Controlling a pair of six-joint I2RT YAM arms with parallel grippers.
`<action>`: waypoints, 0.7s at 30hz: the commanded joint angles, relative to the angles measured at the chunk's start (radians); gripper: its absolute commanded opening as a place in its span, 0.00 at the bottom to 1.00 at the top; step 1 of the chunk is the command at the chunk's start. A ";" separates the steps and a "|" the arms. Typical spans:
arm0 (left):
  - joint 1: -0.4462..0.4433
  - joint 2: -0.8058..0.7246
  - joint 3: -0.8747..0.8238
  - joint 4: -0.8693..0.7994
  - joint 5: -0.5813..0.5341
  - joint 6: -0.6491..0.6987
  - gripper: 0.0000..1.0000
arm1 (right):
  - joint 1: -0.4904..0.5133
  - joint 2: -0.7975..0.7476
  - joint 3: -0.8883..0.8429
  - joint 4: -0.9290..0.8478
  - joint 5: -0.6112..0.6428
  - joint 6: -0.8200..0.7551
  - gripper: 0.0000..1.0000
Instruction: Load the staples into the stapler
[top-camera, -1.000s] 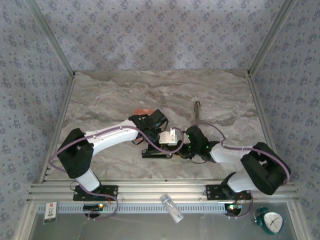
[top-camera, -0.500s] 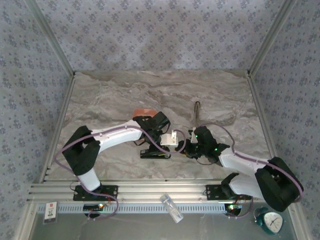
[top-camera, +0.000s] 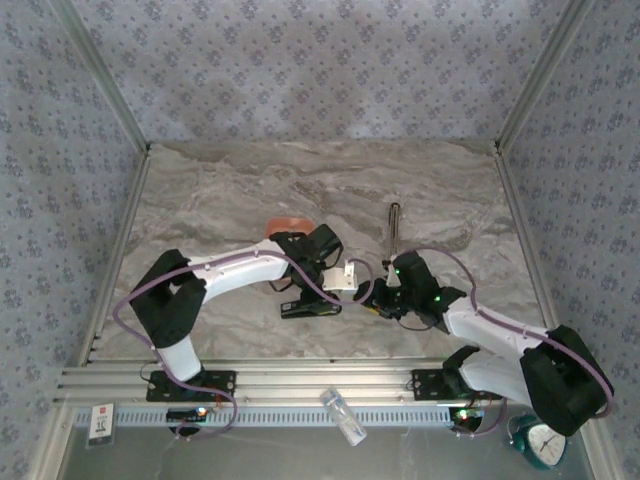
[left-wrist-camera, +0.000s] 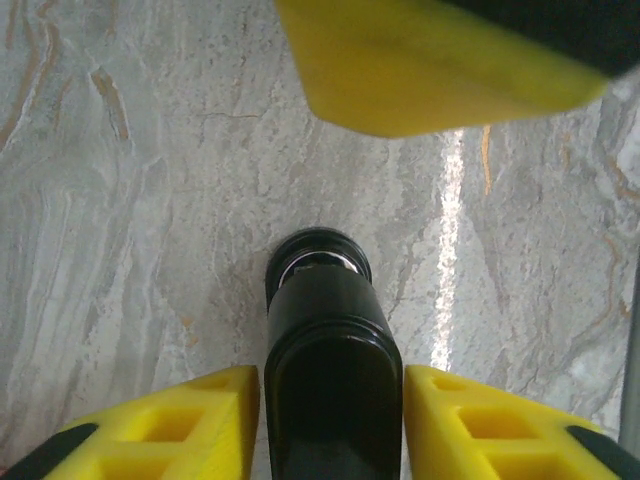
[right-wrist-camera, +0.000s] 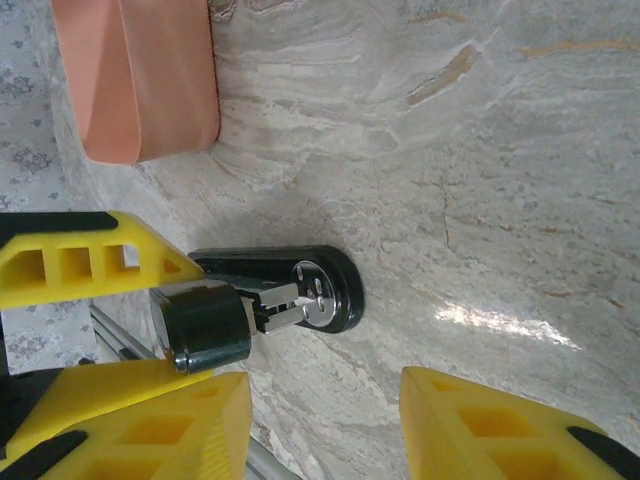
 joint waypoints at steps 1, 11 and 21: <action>0.003 -0.073 -0.038 0.003 0.029 -0.010 0.45 | 0.019 0.023 0.066 -0.034 -0.016 -0.025 0.47; 0.065 -0.200 -0.202 0.112 0.055 0.002 0.51 | 0.088 0.189 0.204 -0.036 -0.027 -0.053 0.51; 0.078 -0.160 -0.260 0.180 0.038 0.000 0.48 | 0.106 0.302 0.224 -0.126 0.028 -0.069 0.41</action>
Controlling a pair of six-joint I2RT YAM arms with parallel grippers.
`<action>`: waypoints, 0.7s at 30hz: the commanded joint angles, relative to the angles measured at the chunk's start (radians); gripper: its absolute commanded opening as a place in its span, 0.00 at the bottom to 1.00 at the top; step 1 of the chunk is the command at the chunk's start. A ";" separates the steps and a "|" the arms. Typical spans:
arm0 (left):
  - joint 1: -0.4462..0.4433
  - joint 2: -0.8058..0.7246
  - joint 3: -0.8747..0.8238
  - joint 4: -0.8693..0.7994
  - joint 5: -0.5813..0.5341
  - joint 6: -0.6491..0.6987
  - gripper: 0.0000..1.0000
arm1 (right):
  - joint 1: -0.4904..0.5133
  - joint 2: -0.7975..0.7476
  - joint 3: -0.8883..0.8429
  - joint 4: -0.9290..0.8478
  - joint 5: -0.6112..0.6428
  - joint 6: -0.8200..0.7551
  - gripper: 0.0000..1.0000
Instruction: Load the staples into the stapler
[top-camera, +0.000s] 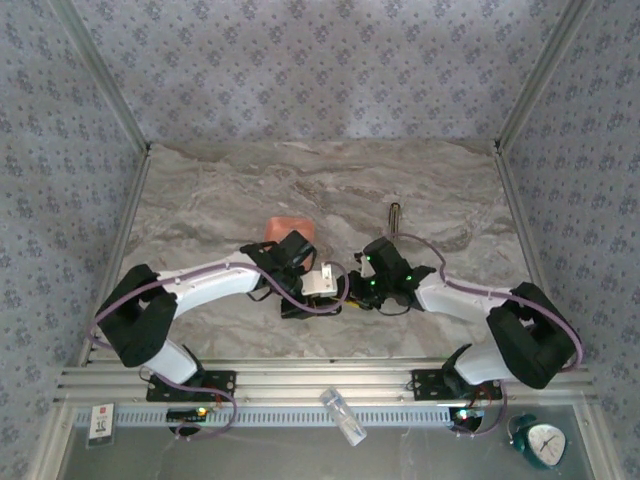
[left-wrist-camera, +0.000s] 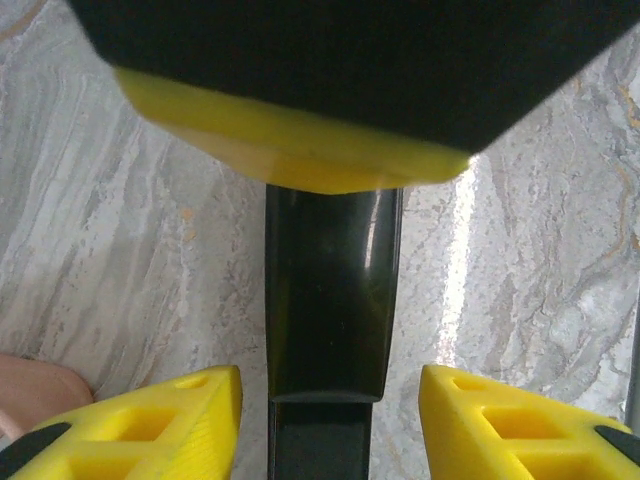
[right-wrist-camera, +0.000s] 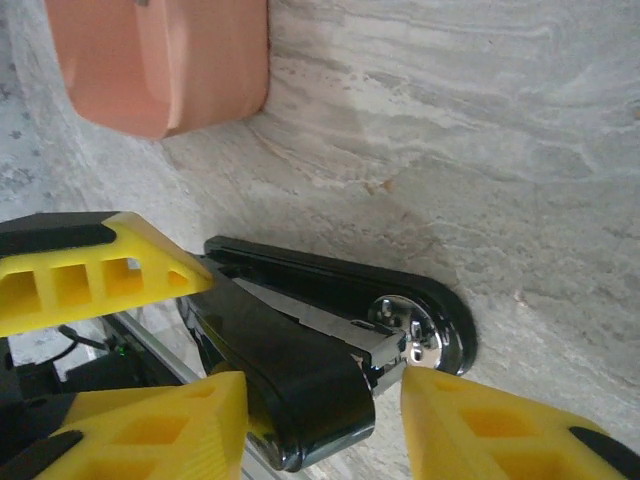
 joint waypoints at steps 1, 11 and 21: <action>0.005 0.022 -0.015 0.033 0.010 0.003 0.47 | 0.006 0.026 0.007 -0.102 0.059 -0.014 0.40; 0.005 0.064 0.007 0.017 0.005 0.005 0.45 | 0.005 0.035 -0.066 -0.057 0.085 0.023 0.36; -0.003 0.096 0.028 0.009 -0.010 0.003 0.43 | 0.006 0.053 -0.102 -0.021 0.106 0.032 0.34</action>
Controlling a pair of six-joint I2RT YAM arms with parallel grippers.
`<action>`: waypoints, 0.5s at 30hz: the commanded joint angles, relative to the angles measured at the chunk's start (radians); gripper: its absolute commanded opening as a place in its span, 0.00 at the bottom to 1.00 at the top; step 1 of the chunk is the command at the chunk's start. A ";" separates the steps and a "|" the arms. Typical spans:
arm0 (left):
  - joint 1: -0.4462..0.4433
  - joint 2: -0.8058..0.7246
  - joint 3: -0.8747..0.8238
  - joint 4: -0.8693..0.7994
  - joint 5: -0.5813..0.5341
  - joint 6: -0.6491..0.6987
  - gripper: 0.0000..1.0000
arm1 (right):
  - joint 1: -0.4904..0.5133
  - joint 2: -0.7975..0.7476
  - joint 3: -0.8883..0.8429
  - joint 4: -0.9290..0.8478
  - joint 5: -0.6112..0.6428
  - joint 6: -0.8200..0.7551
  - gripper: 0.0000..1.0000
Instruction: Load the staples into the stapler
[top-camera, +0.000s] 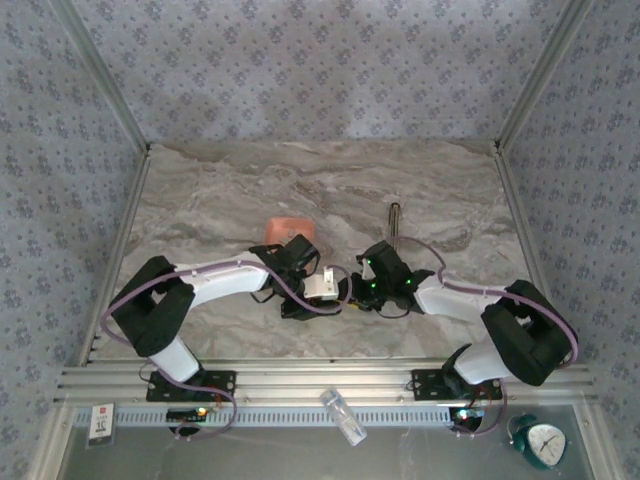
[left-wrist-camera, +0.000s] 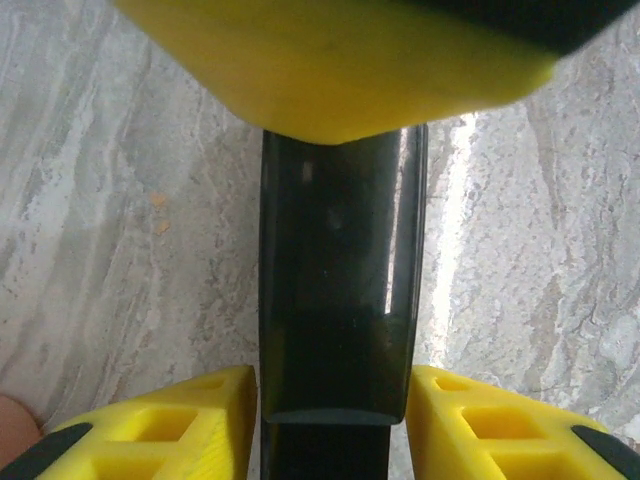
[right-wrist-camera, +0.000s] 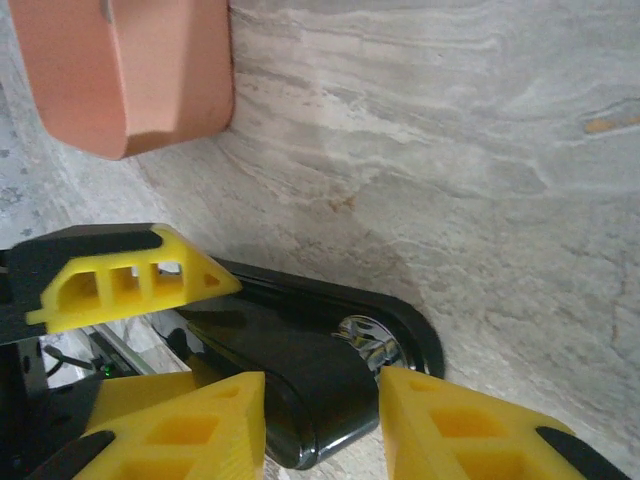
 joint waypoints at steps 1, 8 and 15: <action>-0.006 0.015 0.034 -0.019 -0.002 0.002 0.42 | 0.004 0.034 -0.055 -0.099 0.070 0.009 0.34; -0.012 0.013 0.052 -0.022 -0.017 -0.020 0.33 | -0.009 -0.103 0.005 -0.125 0.075 -0.030 0.47; -0.014 0.013 0.070 -0.052 -0.030 -0.026 0.04 | -0.084 -0.313 -0.006 -0.113 0.042 -0.061 0.53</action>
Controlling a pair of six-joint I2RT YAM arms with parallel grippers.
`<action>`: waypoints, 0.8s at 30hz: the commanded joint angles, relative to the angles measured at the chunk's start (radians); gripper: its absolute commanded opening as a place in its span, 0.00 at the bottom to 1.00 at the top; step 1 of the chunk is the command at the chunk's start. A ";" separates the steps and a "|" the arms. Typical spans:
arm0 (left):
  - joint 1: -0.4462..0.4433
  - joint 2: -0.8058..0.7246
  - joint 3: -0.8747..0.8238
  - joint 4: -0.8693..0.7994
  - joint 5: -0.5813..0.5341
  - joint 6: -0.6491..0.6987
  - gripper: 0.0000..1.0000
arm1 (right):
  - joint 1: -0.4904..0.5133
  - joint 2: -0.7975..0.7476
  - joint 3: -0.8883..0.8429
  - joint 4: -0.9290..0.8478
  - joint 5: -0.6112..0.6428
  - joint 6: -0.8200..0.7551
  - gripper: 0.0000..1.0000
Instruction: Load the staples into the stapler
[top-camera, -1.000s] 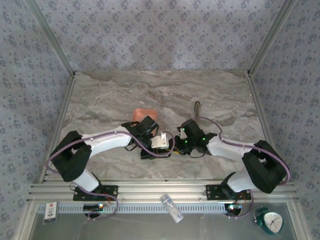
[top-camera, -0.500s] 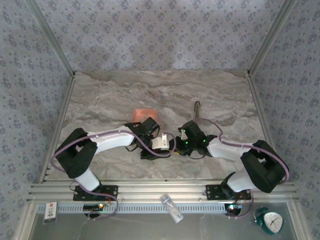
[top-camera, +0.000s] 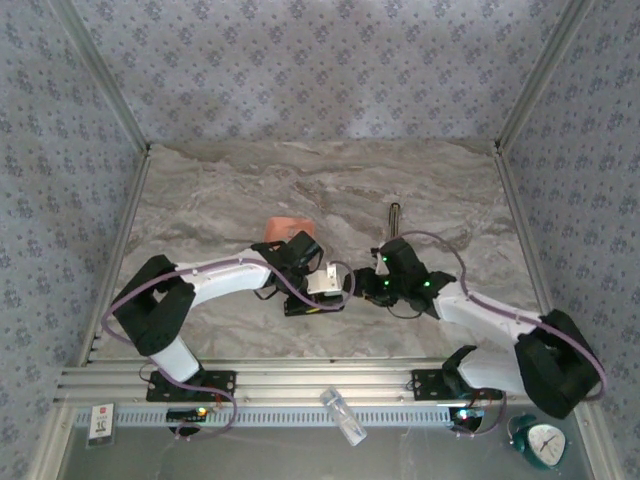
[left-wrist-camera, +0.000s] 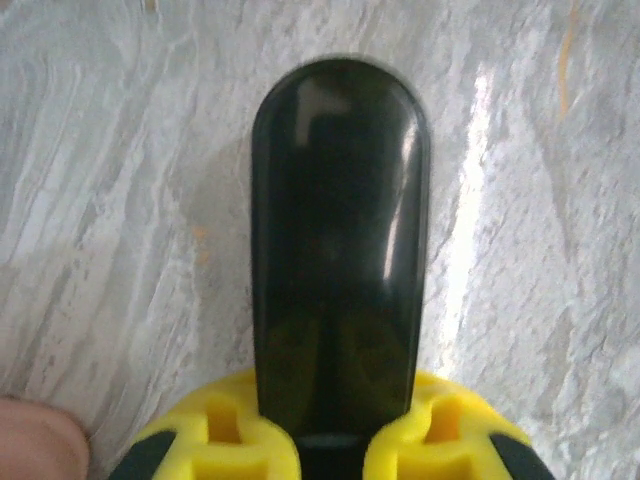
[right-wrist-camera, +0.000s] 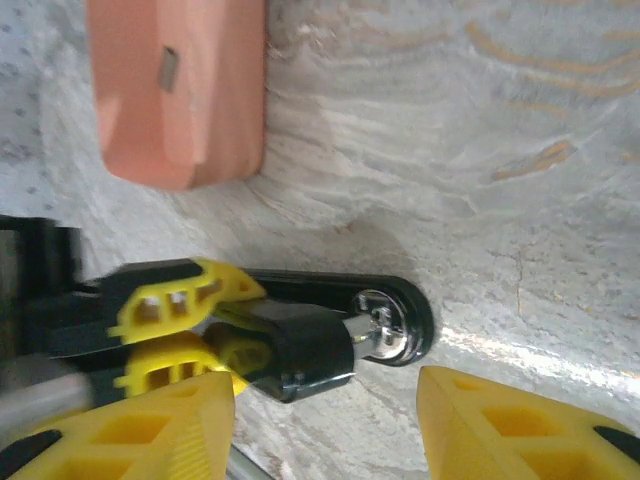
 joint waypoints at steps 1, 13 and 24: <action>-0.007 -0.003 0.038 -0.053 -0.009 -0.016 0.03 | -0.038 -0.100 -0.003 0.002 -0.018 -0.020 0.53; -0.002 0.060 0.442 -0.147 -0.217 -0.651 0.00 | -0.218 -0.374 0.005 -0.247 0.101 -0.062 0.52; -0.020 0.378 0.782 -0.286 -0.426 -1.258 0.00 | -0.276 -0.378 0.067 -0.411 0.181 -0.101 0.52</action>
